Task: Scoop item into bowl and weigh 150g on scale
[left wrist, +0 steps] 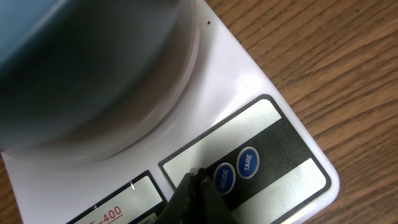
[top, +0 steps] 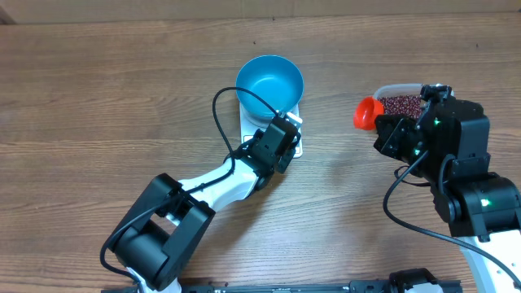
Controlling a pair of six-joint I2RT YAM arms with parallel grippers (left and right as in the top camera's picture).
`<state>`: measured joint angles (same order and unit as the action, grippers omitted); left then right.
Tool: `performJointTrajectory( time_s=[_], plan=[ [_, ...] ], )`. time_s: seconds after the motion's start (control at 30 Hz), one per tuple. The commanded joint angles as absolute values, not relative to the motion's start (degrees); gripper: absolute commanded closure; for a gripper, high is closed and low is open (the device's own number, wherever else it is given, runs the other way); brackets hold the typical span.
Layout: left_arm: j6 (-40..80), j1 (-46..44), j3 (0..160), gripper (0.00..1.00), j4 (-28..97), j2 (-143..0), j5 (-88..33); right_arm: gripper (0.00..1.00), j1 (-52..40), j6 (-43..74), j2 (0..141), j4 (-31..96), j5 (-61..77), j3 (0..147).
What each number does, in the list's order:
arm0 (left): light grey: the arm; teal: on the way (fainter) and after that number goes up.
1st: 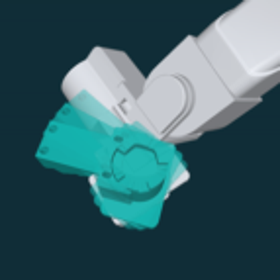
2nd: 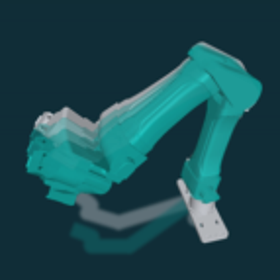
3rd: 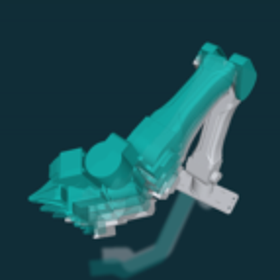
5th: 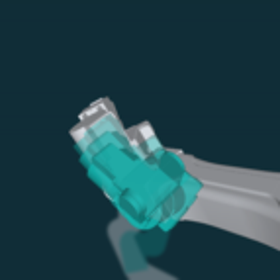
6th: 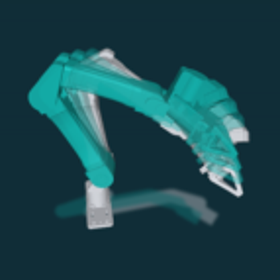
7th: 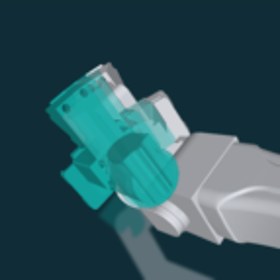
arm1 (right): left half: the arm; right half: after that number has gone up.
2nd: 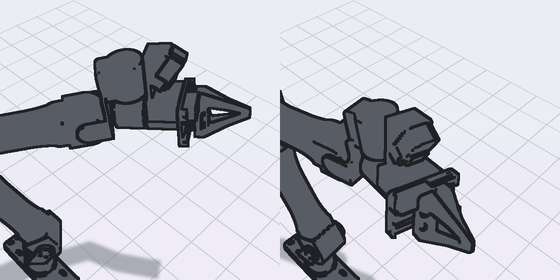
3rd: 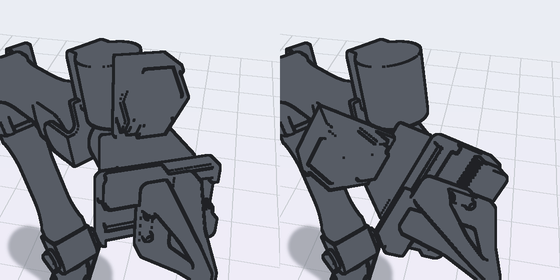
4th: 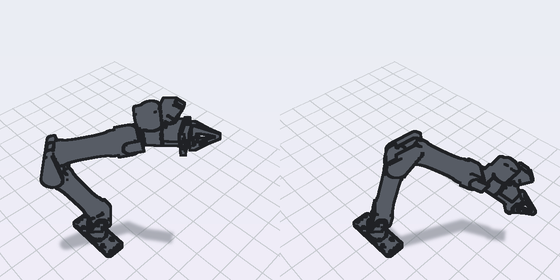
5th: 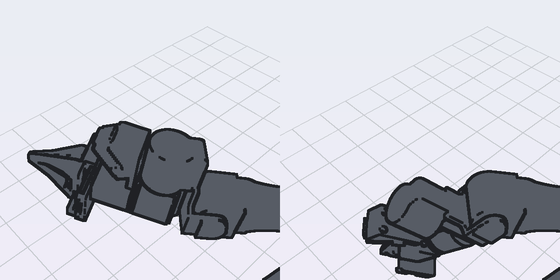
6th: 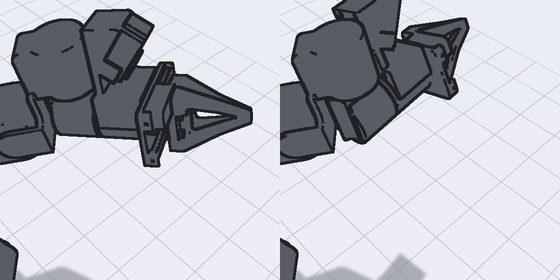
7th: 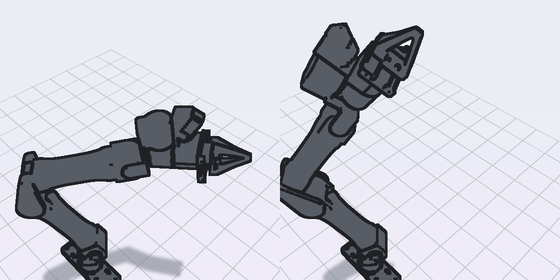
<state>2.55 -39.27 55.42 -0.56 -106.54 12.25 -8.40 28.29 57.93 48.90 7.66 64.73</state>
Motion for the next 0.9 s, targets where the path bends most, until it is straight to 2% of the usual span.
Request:
performJointTrajectory(
  time_s=[0.0,0.87],
  plan=[
    [1.9,-39.0,55.2,0.96,-0.8,-108.8,11.6,0.96,-8.6,28.4,58.0,48.3,8.5,66.5],
    [1.9,-40.2,56.8,0.96,0.0,-108.9,12.1,0.96,-8.6,28.4,58.0,48.1,8.6,66.5]
  ],
)
